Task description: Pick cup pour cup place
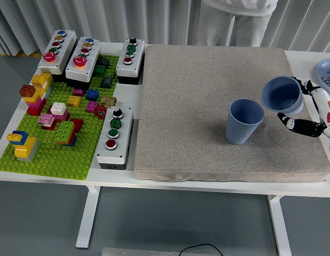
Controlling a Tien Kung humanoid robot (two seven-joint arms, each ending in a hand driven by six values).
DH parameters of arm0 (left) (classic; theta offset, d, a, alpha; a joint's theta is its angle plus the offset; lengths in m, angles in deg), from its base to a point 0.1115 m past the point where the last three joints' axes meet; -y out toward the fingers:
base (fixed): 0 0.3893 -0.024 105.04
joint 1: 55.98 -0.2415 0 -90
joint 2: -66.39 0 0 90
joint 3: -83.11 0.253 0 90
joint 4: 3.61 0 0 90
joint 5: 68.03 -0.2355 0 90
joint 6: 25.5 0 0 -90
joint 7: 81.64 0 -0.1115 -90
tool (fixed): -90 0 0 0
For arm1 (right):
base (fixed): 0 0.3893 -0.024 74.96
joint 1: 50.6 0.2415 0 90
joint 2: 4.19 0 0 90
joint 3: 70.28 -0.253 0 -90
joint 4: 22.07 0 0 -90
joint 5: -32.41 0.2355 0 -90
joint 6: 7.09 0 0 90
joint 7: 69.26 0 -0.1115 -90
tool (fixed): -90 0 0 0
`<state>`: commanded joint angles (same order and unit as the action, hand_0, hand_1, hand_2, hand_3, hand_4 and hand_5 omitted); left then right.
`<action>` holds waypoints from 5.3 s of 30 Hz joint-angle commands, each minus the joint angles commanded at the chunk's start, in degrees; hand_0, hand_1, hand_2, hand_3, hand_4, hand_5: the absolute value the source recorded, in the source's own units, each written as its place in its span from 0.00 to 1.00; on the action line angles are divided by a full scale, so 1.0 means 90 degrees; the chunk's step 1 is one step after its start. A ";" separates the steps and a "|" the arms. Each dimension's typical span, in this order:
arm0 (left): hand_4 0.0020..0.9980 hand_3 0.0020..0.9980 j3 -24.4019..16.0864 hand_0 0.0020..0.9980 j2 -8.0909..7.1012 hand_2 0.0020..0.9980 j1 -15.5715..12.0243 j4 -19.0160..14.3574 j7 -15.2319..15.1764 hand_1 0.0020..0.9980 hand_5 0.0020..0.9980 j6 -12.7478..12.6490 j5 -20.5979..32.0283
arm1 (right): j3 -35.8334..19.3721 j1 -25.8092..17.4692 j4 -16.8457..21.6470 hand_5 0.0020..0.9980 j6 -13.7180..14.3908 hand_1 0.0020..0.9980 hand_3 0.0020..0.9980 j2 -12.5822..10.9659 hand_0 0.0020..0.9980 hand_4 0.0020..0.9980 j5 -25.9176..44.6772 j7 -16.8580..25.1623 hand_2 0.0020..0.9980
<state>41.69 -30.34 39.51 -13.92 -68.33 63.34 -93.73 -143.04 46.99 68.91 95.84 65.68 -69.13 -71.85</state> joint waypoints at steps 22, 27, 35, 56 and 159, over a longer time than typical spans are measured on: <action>0.50 0.67 0.0009 0.73 -0.0016 0.82 0.0021 0.0000 -0.0017 0.76 0.92 -0.0005 0.0025 | 0.0445 0.0358 -0.0061 0.06 0.0225 0.76 0.76 -0.0370 0.85 0.70 -0.0988 0.0084 0.71; 0.50 0.66 0.0019 0.73 -0.0018 0.82 0.0029 0.0000 -0.0019 0.76 0.92 -0.0004 0.0038 | 0.0589 0.0455 -0.0093 0.06 0.0281 0.76 0.76 -0.0524 0.85 0.70 -0.1045 0.0121 0.71; 0.50 0.66 0.0017 0.73 -0.0021 0.82 0.0029 0.0000 -0.0018 0.76 0.92 -0.0004 0.0040 | 0.0735 0.0544 -0.0113 0.05 0.0339 0.76 0.75 -0.0732 0.86 0.70 -0.1179 0.0159 0.70; 0.50 0.66 0.0040 0.73 -0.0036 0.82 0.0021 0.0000 -0.0020 0.76 0.92 -0.0003 0.0055 | 0.1257 0.0854 -0.0028 0.03 0.0393 0.76 0.75 -0.0989 0.87 0.69 -0.1612 -0.0233 0.71; 0.50 0.66 -0.0040 0.73 -0.0077 0.82 0.0030 0.0000 0.0018 0.76 0.92 -0.0012 -0.0033 | 0.2057 0.1296 0.0390 0.00 0.0489 0.78 0.71 -0.1437 0.92 0.63 -0.2440 -0.0975 0.71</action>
<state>41.33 -31.03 39.78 -13.92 -68.17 63.23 -94.02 -124.52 58.65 72.42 100.24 52.75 -91.08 -80.62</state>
